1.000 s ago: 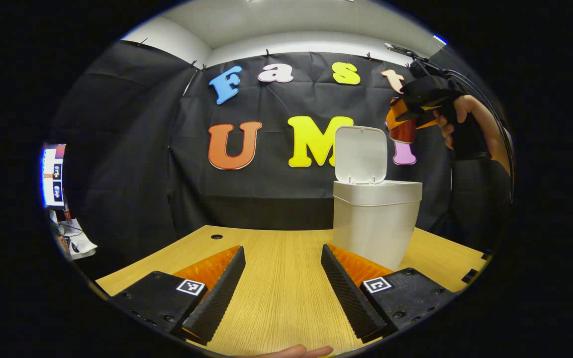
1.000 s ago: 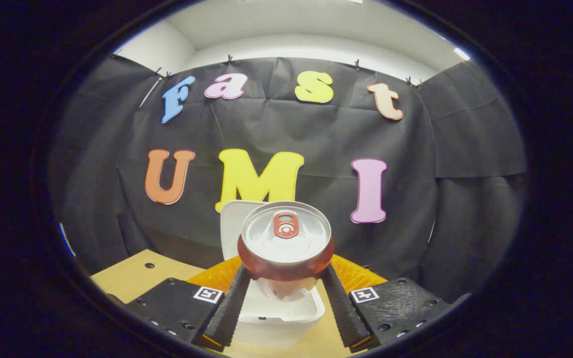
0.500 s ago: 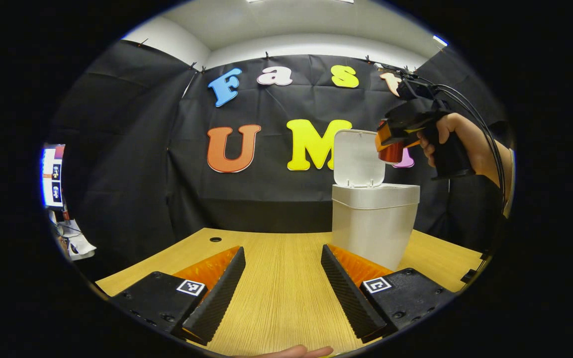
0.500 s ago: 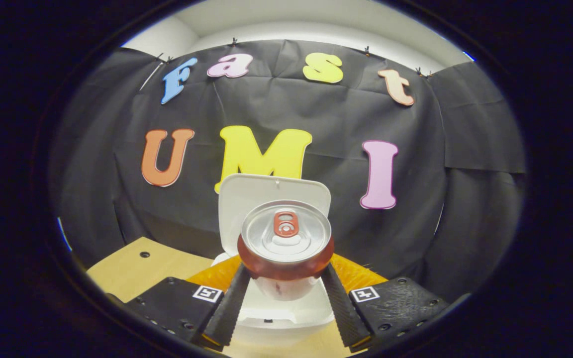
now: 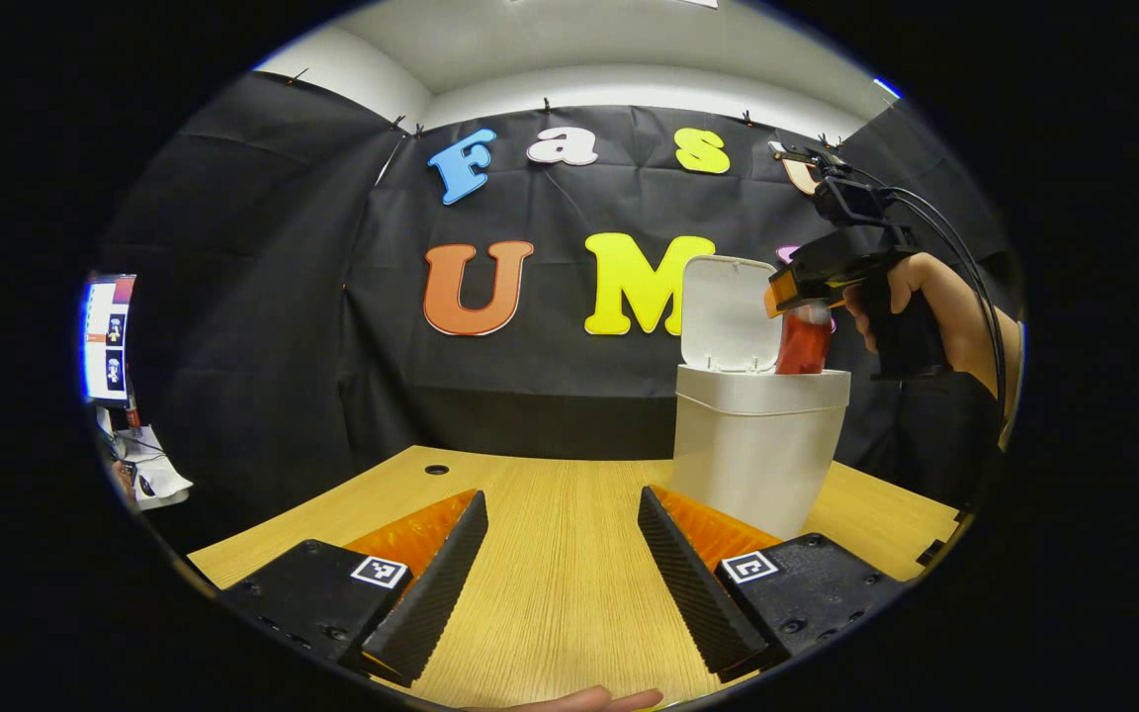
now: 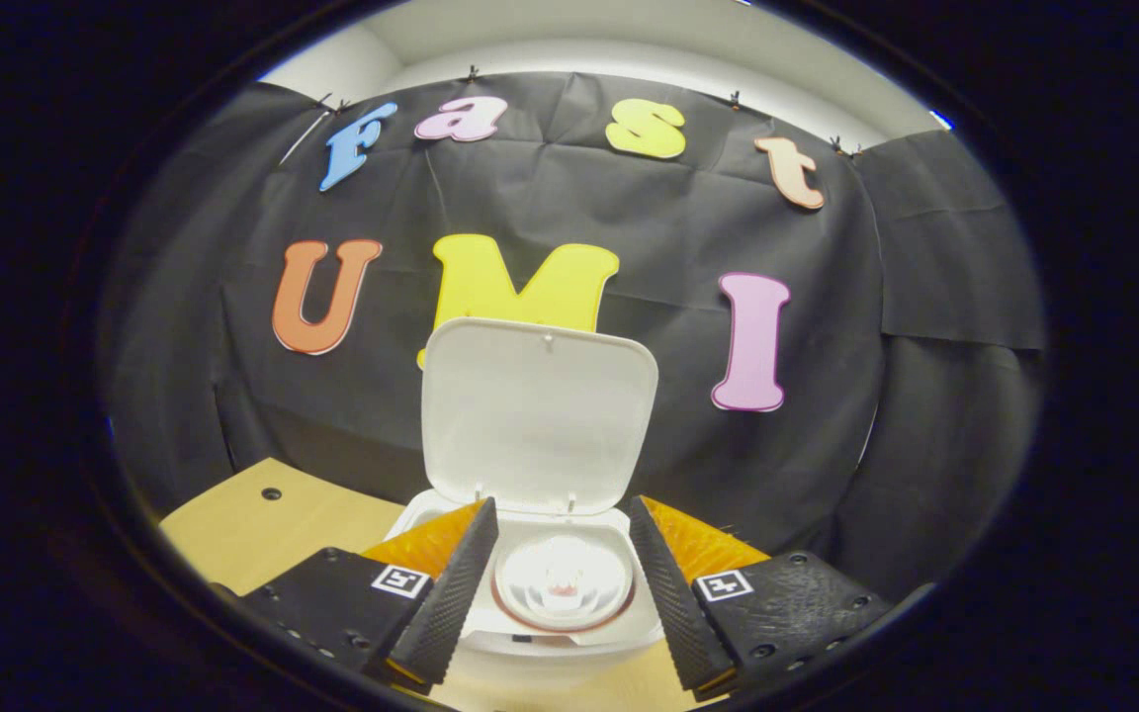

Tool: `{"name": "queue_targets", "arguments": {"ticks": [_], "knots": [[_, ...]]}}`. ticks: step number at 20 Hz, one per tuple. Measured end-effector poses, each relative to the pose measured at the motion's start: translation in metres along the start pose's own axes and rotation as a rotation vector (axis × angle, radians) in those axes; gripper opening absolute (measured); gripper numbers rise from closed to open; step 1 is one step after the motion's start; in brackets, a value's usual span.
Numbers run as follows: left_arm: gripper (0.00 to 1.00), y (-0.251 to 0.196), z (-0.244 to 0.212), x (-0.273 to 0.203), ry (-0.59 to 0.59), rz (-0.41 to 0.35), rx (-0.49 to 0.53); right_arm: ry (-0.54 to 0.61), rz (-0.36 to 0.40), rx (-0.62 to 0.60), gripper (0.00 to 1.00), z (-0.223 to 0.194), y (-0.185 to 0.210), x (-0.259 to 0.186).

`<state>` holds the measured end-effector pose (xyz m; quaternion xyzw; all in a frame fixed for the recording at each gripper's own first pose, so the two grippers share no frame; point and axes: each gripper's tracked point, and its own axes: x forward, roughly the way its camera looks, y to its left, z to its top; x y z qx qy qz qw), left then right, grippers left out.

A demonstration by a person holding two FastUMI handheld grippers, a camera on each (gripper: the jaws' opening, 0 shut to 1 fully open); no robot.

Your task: Press the lid of the desktop garbage bin to open it, pick up the crumpled paper on the desktop and throw it into the bin, then pick up the pop can on the desktop and drop it into the bin, and finally close the garbage bin lid.

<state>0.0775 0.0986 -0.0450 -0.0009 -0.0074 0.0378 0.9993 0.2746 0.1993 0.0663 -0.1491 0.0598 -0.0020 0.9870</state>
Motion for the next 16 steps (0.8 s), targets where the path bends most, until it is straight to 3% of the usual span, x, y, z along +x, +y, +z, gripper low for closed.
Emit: {"name": "queue_targets", "arguments": {"ticks": [2, 3, 5, 6, 7, 8, 10, 12, 15, 16], "knots": [[0.99, 0.002, -0.001, 0.003, 0.004, 0.004, 0.0, -0.002, 0.001, -0.004, 0.85, -0.001, 0.0, 0.0], [0.99, 0.001, -0.002, 0.003, 0.008, 0.004, -0.002, 0.002, 0.001, -0.006, 0.92, -0.001, 0.001, 0.0], [0.99, 0.002, -0.004, 0.003, 0.015, 0.006, -0.005, 0.004, 0.002, -0.013, 0.86, -0.003, 0.002, -0.001], [0.99, 0.003, -0.004, 0.003, 0.016, 0.007, -0.007, 0.002, 0.003, -0.019, 0.92, -0.004, 0.003, -0.002], [0.99, 0.003, -0.004, 0.003, 0.016, 0.007, -0.01, -0.001, 0.004, -0.025, 0.86, -0.003, 0.003, -0.002], [0.99, 0.001, -0.004, 0.003, 0.016, 0.004, -0.012, -0.004, 0.003, -0.03, 0.91, -0.004, 0.004, -0.002], [0.99, 0.0, -0.004, 0.003, 0.016, 0.0, -0.011, -0.007, 0.011, -0.03, 0.92, -0.003, 0.006, -0.003], [0.99, -0.001, -0.004, 0.003, 0.013, -0.002, -0.012, -0.016, 0.016, -0.026, 0.86, 0.0, 0.007, -0.006], [0.99, -0.001, -0.004, 0.002, 0.016, -0.006, -0.013, -0.08, 0.024, -0.026, 0.9, 0.022, 0.007, -0.015], [0.99, -0.001, -0.002, 0.002, 0.013, -0.007, -0.014, -0.112, 0.025, -0.027, 0.98, 0.031, 0.007, -0.018]]}}
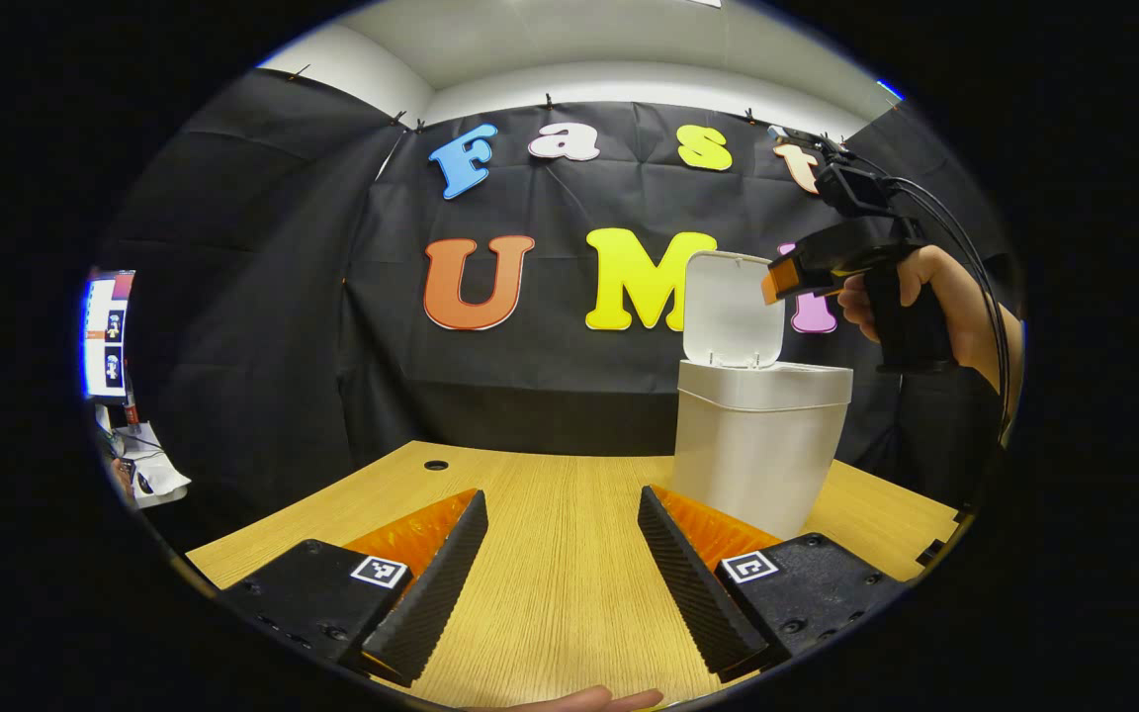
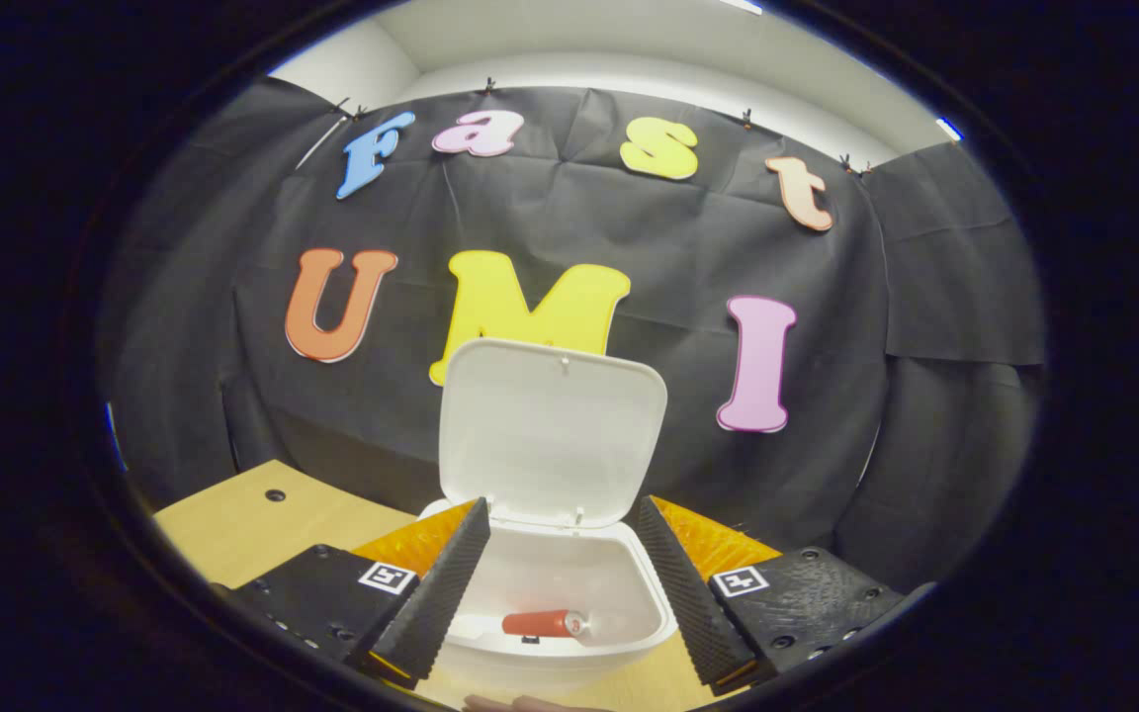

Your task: Press the lid of the desktop garbage bin to open it, pick up the crumpled paper on the desktop and throw it into the bin, then pick up the pop can on the desktop and drop it into the bin, and finally close the garbage bin lid.

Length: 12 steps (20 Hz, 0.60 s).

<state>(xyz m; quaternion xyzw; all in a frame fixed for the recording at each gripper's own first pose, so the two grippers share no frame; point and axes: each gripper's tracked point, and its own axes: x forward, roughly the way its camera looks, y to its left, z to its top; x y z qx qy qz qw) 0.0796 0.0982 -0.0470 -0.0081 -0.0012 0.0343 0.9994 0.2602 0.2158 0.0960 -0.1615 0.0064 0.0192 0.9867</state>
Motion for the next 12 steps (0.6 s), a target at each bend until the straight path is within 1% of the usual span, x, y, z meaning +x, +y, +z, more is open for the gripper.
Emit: {"name": "queue_targets", "arguments": {"ticks": [3, 4, 5, 6, 7, 8, 9, 11, 12], "knots": [[0.99, 0.003, 0.002, -0.001, -0.005, 0.001, 0.006, -0.076, 0.01, 0.012, 0.94, 0.029, 0.002, -0.005], [0.99, 0.006, 0.002, 0.0, -0.004, 0.006, 0.005, -0.098, 0.014, 0.017, 0.97, 0.039, 0.003, -0.007], [0.99, 0.008, 0.004, 0.001, -0.009, 0.011, -0.004, -0.127, 0.015, 0.022, 0.97, 0.051, 0.004, -0.009], [0.99, 0.007, 0.008, 0.002, -0.014, 0.005, -0.021, -0.152, 0.013, 0.029, 0.94, 0.062, 0.004, -0.009], [0.98, 0.003, 0.007, 0.003, -0.006, -0.009, -0.032, -0.178, 0.016, 0.043, 0.94, 0.074, 0.006, -0.01], [0.98, 0.002, 0.005, 0.004, 0.001, -0.012, -0.032, -0.204, 0.023, 0.054, 0.97, 0.085, 0.01, -0.011], [0.97, 0.003, 0.006, 0.003, -0.008, -0.009, -0.025, -0.225, 0.027, 0.061, 0.97, 0.095, 0.014, -0.011], [0.97, 0.0, 0.005, 0.003, -0.007, -0.023, -0.007, -0.246, 0.0, 0.072, 0.92, 0.107, 0.012, -0.004], [0.97, -0.003, 0.003, 0.004, -0.006, -0.034, -0.004, -0.256, -0.02, 0.069, 0.94, 0.113, 0.01, 0.003]]}}
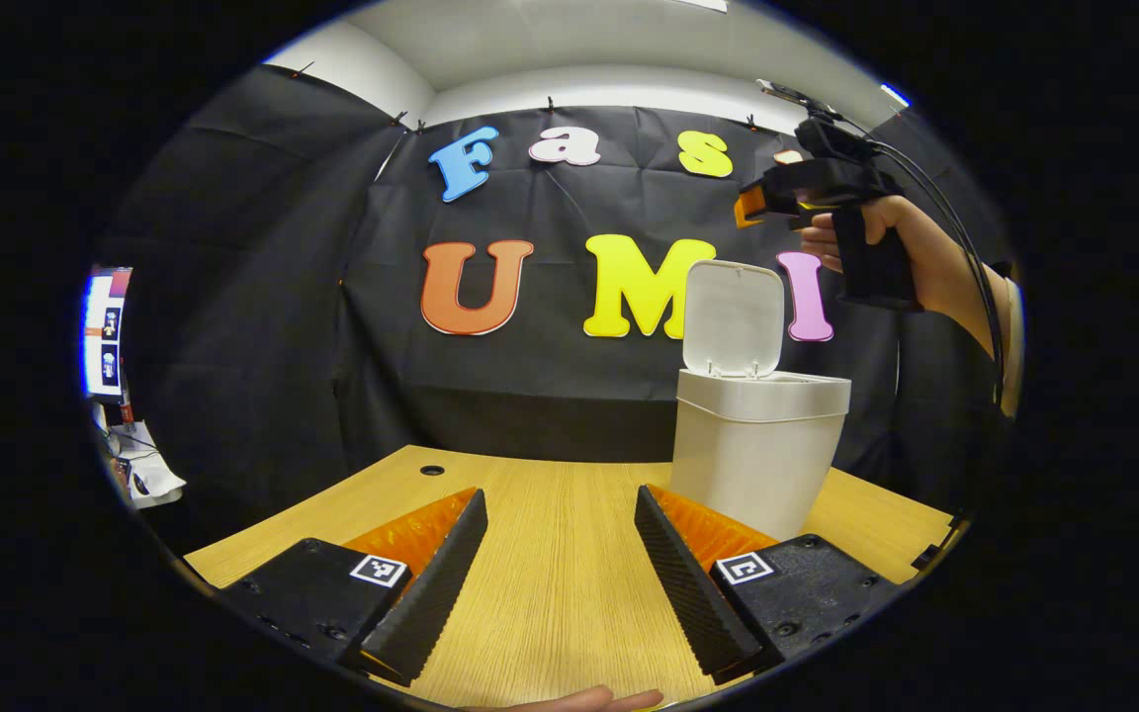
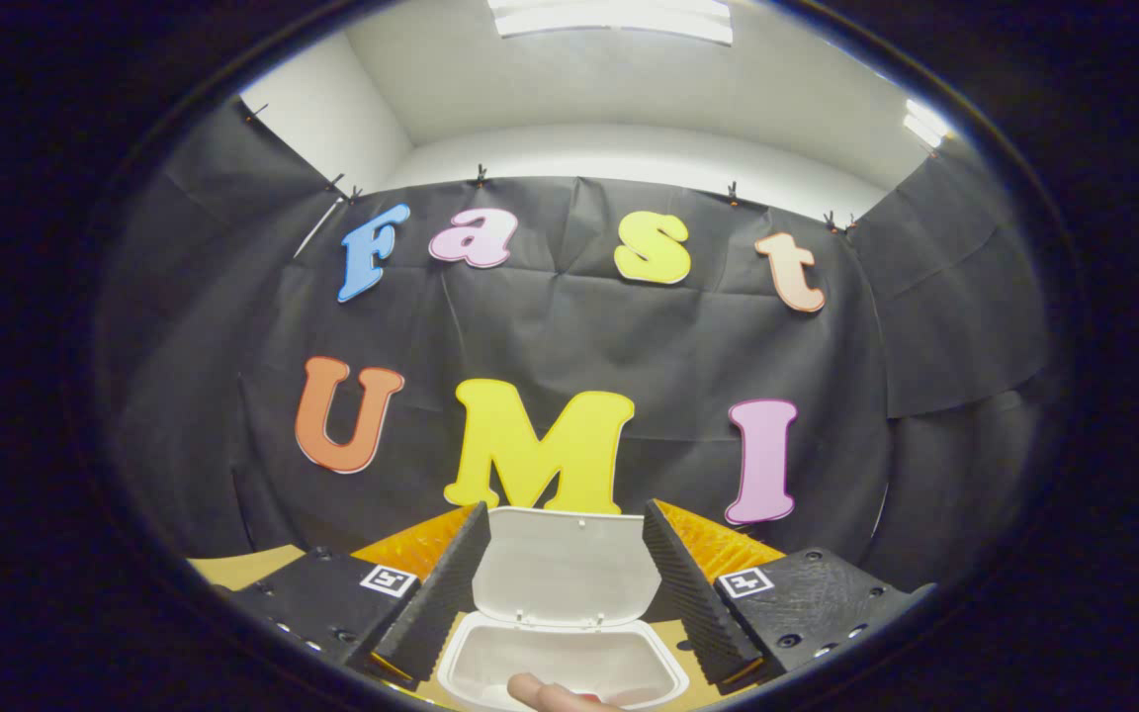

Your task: Press the lid of the desktop garbage bin to open it, pick up the crumpled paper on the desktop and throw it into the bin, then pick up the pop can on the desktop and drop it into the bin, and finally close the garbage bin lid.

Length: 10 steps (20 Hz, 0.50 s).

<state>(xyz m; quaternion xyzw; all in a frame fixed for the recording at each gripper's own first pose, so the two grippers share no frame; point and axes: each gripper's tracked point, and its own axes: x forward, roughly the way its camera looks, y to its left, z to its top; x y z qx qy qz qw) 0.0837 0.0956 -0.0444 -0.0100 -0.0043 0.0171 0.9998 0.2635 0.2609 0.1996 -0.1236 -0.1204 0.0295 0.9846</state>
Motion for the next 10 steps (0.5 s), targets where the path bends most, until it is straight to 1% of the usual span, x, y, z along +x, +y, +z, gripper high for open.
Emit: {"name": "queue_targets", "arguments": {"ticks": [1, 2, 5, 6, 7, 8, 9, 10], "knots": [[0.97, -0.001, -0.001, -0.001, 0.002, -0.007, 0.0, -0.007, -0.018, -0.005, 0.96, 0.003, -0.002, 0.008], [0.97, -0.001, -0.001, -0.001, 0.005, -0.011, -0.001, -0.017, -0.034, -0.003, 0.94, 0.006, -0.003, 0.018], [0.98, 0.001, -0.001, -0.003, 0.003, -0.007, 0.013, -0.038, -0.067, 0.028, 0.94, 0.009, -0.012, 0.053], [0.98, 0.0, -0.002, -0.002, 0.005, 0.0, 0.014, -0.022, -0.08, 0.033, 0.94, 0.005, -0.017, 0.065], [0.98, -0.001, -0.003, -0.003, 0.01, -0.003, 0.015, 0.003, -0.083, 0.031, 0.96, -0.002, -0.02, 0.076], [0.98, -0.002, -0.002, -0.003, 0.009, -0.014, 0.018, 0.027, -0.094, 0.028, 0.92, -0.007, -0.025, 0.086], [0.98, -0.003, -0.002, -0.005, 0.007, -0.024, 0.022, 0.037, -0.091, 0.043, 0.96, -0.009, -0.026, 0.093], [0.97, -0.003, -0.002, -0.006, 0.008, -0.031, 0.031, 0.037, -0.078, 0.049, 0.95, -0.009, -0.022, 0.101]]}}
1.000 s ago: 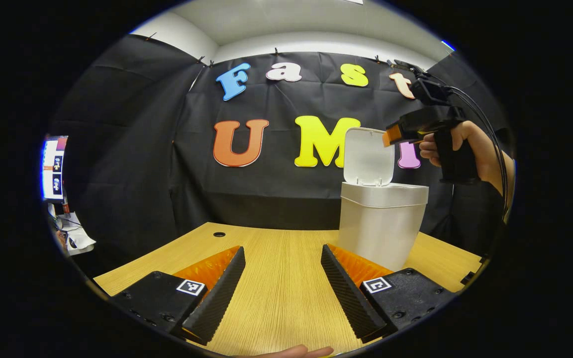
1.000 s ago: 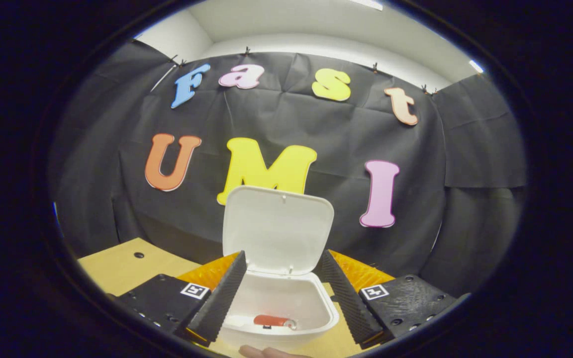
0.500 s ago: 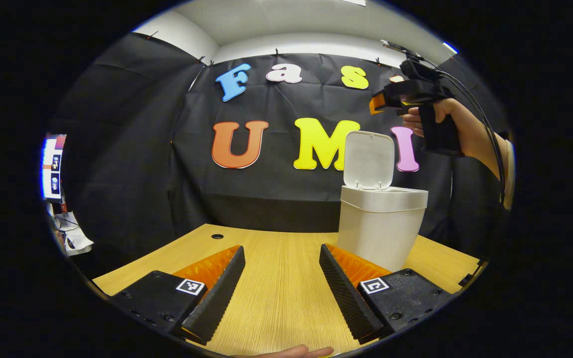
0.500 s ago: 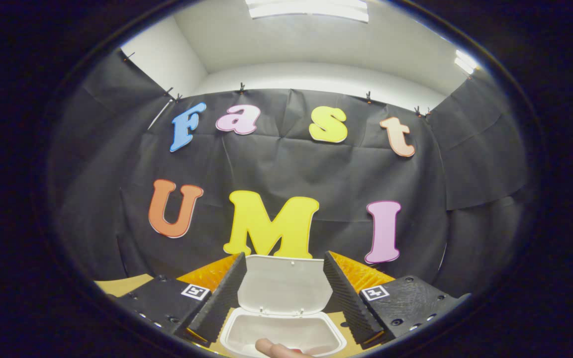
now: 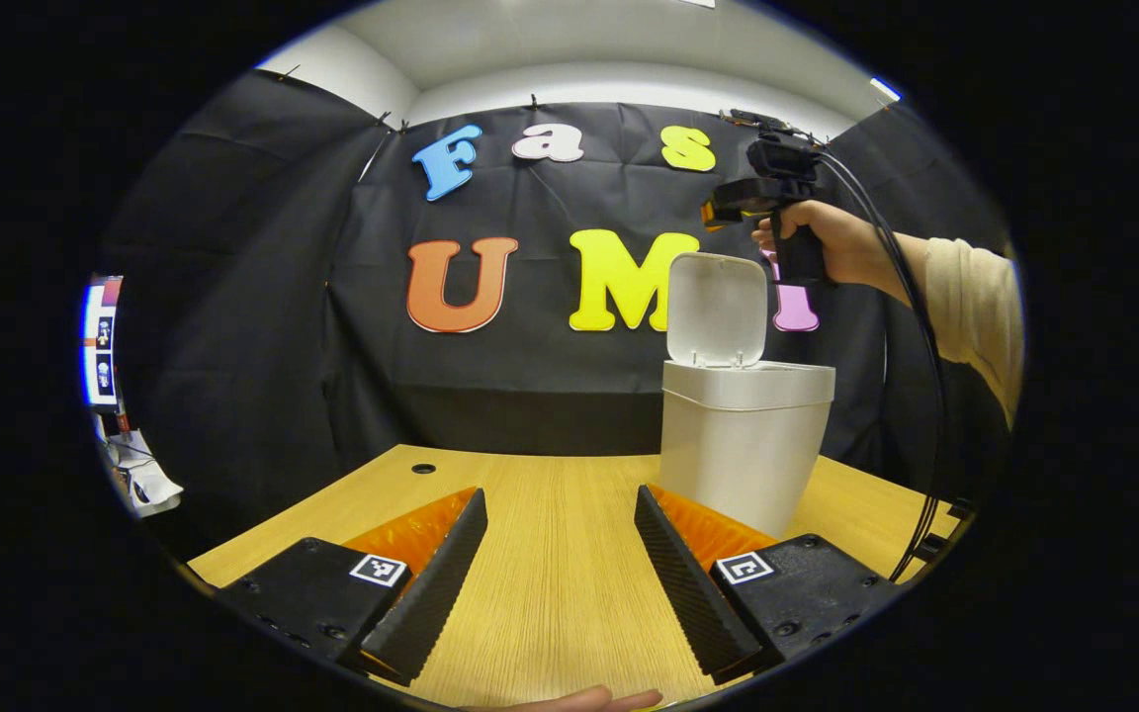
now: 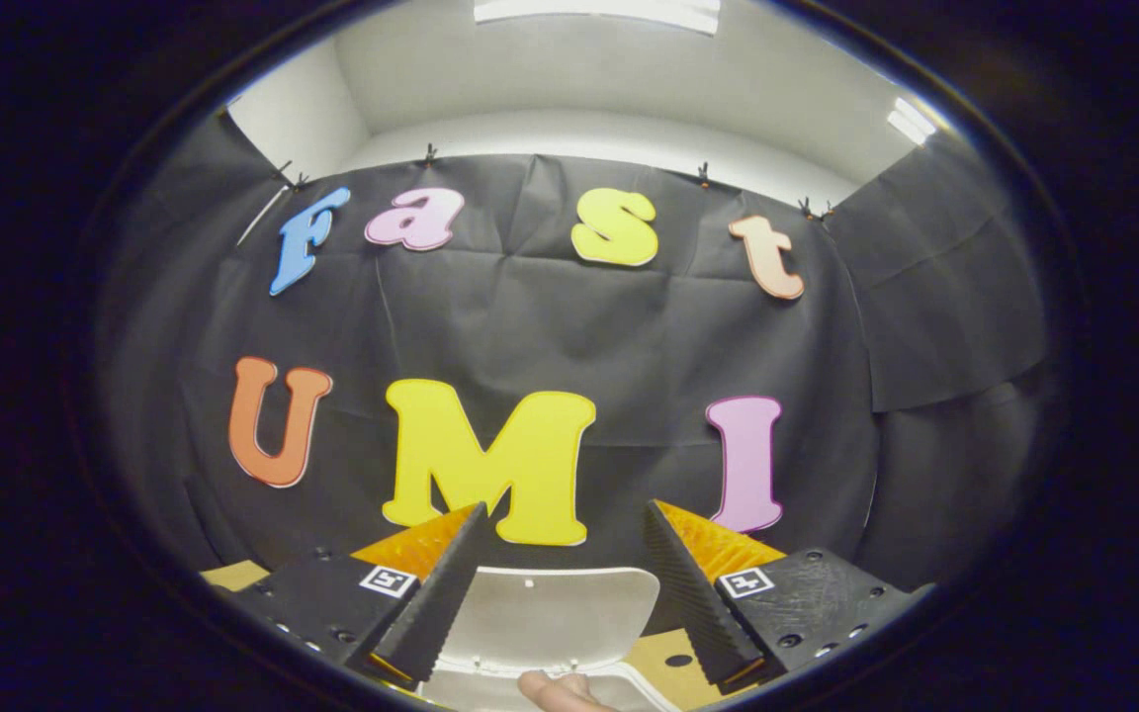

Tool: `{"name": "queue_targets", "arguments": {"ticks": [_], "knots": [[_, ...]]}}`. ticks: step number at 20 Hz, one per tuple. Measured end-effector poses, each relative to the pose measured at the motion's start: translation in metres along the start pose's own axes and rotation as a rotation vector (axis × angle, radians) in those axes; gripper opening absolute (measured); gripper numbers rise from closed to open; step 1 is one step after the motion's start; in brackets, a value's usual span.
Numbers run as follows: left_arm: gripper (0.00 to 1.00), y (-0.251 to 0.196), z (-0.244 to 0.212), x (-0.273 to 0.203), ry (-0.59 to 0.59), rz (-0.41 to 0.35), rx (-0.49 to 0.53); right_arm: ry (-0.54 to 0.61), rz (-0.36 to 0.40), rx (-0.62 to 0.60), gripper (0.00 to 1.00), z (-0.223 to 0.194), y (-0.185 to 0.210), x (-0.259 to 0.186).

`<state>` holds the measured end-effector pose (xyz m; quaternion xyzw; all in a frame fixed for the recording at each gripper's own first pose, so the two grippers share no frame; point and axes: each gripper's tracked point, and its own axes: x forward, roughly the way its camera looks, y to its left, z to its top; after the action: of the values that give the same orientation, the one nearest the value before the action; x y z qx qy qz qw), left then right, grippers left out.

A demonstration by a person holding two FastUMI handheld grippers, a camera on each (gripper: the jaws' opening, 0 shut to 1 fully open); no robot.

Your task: Press the lid of the desktop garbage bin to open it, pick up the crumpled paper on the desktop and throw it into the bin, then pick up the pop can on the desktop and drop it into the bin, and finally close the garbage bin lid.

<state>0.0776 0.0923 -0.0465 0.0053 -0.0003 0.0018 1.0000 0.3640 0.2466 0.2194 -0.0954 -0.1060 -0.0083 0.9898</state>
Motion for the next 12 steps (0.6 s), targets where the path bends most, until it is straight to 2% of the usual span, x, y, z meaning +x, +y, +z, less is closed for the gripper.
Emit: {"name": "queue_targets", "arguments": {"ticks": [3, 5, 7, 12], "knots": [[0.97, 0.0, -0.001, -0.001, 0.0, -0.004, 0.011, 0.037, 0.013, -0.03, 0.95, -0.018, 0.01, 0.019], [0.98, 0.008, -0.006, 0.0, 0.008, 0.034, -0.014, 0.09, 0.027, -0.067, 0.94, -0.038, 0.012, 0.027], [0.98, 0.014, -0.005, 0.0, 0.009, 0.057, -0.021, 0.1, 0.043, -0.018, 0.99, -0.037, 0.012, 0.026], [0.97, 0.014, -0.001, 0.0, 0.004, 0.049, -0.019, 0.182, 0.085, 0.028, 0.96, -0.045, 0.007, -0.001]]}}
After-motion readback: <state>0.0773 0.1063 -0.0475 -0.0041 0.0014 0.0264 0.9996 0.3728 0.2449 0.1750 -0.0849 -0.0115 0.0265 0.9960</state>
